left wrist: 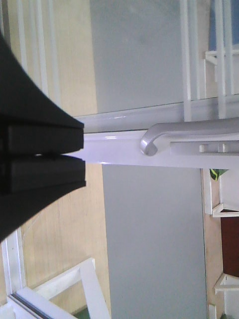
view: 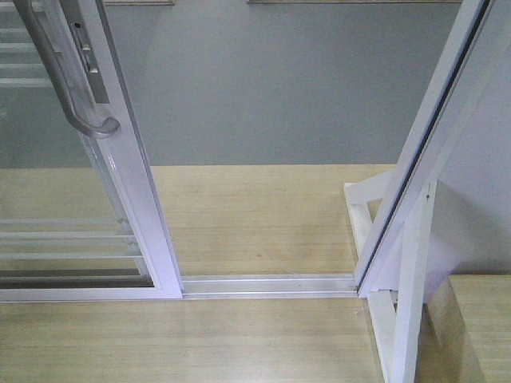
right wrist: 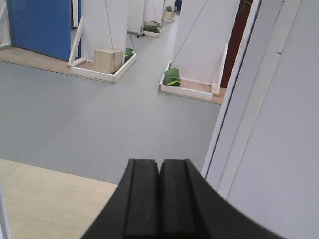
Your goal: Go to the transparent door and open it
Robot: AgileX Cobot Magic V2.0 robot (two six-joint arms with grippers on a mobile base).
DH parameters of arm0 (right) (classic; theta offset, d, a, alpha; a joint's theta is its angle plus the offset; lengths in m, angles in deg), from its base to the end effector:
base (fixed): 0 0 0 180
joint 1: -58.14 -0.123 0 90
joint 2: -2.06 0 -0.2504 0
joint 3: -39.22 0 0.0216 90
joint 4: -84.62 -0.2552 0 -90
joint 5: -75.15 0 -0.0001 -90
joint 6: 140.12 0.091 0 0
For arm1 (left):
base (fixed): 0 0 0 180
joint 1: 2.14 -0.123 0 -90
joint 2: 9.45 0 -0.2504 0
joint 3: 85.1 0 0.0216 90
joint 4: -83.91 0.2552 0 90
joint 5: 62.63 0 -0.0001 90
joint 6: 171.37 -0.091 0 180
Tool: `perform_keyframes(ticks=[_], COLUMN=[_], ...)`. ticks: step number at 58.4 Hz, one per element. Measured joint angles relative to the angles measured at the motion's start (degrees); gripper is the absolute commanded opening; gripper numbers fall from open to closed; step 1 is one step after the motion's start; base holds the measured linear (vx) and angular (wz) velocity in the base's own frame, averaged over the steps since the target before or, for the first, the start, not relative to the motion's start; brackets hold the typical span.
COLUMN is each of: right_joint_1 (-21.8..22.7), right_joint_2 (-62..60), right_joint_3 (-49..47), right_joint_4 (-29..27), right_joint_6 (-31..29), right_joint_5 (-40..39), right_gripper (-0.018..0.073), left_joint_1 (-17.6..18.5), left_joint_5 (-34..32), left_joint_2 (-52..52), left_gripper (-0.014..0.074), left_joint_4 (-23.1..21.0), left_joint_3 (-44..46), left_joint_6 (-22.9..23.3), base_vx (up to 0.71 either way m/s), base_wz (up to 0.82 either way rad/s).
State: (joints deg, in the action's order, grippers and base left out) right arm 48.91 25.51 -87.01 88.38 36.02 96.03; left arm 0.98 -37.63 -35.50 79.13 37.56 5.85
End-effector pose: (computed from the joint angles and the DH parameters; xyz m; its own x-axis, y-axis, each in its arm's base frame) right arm 0.1034 0.0146 0.2873 -0.1196 -0.1494 -0.9815 -0.1541 0.9794 -0.1303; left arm 0.1120 -0.0093 0.2551 -0.3160 -0.0099 -0.9487 0.0792 0.9962 -0.0368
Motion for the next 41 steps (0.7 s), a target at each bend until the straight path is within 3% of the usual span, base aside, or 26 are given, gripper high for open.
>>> perform_keyframes(ticks=[41], right_joint_1=[0.0], right_joint_2=[0.0], right_joint_3=[0.0], right_joint_4=[0.0], right_joint_6=[0.0], right_joint_5=[2.9], right_gripper=[-0.0009], left_joint_1=[0.0], left_joint_5=[-1.6], left_joint_2=[0.0], left_gripper=[-0.0008], left_joint_4=[-0.9], left_joint_3=[-0.5], left_joint_6=[0.1], base_vx=[0.0], base_wz=[0.0])
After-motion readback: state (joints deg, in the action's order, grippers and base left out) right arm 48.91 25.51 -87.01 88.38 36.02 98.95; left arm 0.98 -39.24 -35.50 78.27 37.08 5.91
